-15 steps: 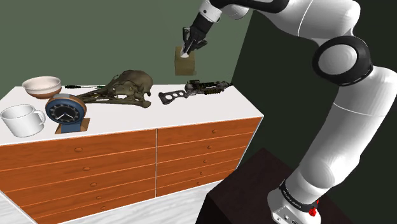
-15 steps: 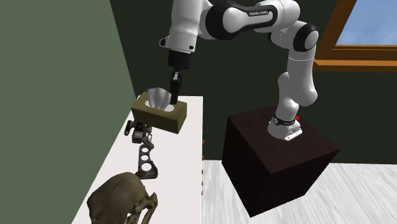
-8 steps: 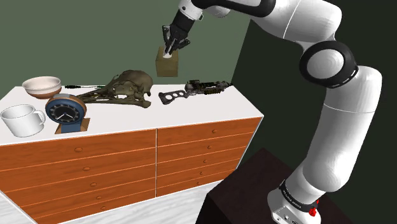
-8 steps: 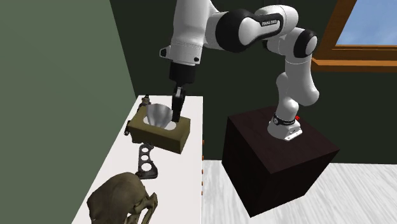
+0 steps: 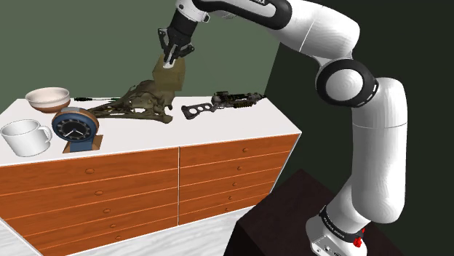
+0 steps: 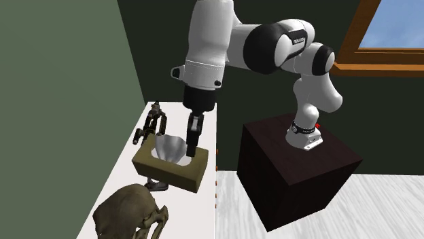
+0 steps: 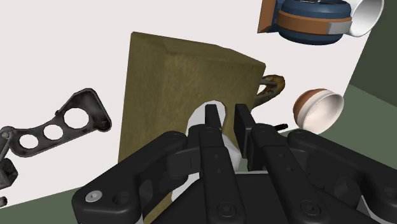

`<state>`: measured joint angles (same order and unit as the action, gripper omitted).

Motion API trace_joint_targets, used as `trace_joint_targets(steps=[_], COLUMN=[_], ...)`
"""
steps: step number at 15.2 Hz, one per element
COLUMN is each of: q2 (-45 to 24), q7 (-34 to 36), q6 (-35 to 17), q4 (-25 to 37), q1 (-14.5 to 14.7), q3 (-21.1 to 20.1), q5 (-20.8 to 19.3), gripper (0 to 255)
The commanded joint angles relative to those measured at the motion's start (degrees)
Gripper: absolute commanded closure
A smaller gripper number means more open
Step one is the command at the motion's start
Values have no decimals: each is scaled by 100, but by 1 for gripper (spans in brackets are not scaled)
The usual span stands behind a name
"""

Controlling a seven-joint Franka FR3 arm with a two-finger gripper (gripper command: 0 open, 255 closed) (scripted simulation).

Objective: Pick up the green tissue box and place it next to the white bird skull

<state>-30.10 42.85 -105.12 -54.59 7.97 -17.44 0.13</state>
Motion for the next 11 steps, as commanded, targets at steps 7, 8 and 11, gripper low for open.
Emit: trace_joint_targets(steps=[7, 8, 11], q2=[224, 252, 319], q7=[-12, -23, -56], q6=[-712, -805, -1074], q4=[-927, -1050, -1388], q1=[-64, -78, -116], q3=[-16, -17, -21], q5=[55, 66, 95], gripper=[255, 255, 255])
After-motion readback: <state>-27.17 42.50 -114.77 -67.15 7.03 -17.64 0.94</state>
